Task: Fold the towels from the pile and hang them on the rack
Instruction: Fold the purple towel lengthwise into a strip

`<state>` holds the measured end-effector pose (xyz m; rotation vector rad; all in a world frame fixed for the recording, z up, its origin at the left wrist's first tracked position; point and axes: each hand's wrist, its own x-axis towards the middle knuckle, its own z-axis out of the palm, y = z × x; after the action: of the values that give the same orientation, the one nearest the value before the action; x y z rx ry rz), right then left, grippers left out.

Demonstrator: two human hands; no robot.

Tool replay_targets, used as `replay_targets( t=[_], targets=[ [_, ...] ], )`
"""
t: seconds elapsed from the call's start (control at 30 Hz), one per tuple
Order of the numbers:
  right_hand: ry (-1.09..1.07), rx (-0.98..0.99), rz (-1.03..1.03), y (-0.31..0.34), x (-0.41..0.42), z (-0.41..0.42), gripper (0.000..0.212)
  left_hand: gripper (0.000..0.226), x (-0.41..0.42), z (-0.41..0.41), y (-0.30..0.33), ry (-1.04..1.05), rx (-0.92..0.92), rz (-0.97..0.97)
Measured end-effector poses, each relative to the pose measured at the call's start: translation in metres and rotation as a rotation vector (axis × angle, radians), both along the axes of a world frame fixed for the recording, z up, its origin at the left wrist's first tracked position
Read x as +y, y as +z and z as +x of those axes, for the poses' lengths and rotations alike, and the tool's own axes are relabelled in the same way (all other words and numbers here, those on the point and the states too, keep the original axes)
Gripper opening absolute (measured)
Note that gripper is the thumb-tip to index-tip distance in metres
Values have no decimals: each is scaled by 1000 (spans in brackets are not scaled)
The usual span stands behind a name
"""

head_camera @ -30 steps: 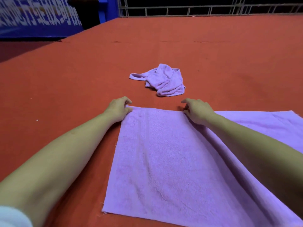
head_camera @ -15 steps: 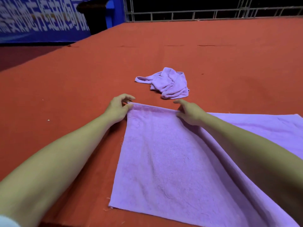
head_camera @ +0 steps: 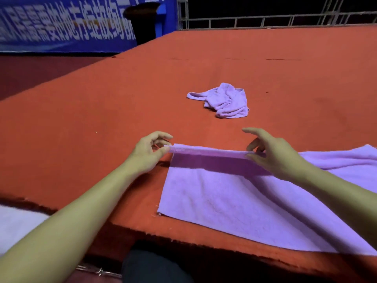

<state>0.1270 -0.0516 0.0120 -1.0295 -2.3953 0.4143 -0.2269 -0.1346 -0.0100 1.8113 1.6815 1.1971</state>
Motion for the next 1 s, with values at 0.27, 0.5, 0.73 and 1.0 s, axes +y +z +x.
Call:
replay_targets(
  t=[0.27, 0.5, 0.73, 1.0],
  targets=[
    [29, -46, 21, -11, -102, 10, 73, 29, -104, 6, -15, 23, 49, -56],
    [-33, -23, 40, -28, -130, 28, 75, 27, -136, 21, -34, -55, 140, -34],
    [80, -146, -78, -38, -151, 38, 74, 26, -139, 19, -43, -66, 342, 8],
    [29, -112, 83, -50, -156, 40, 68, 26, -117, -2, -40, -61, 706, 274]
  ],
)
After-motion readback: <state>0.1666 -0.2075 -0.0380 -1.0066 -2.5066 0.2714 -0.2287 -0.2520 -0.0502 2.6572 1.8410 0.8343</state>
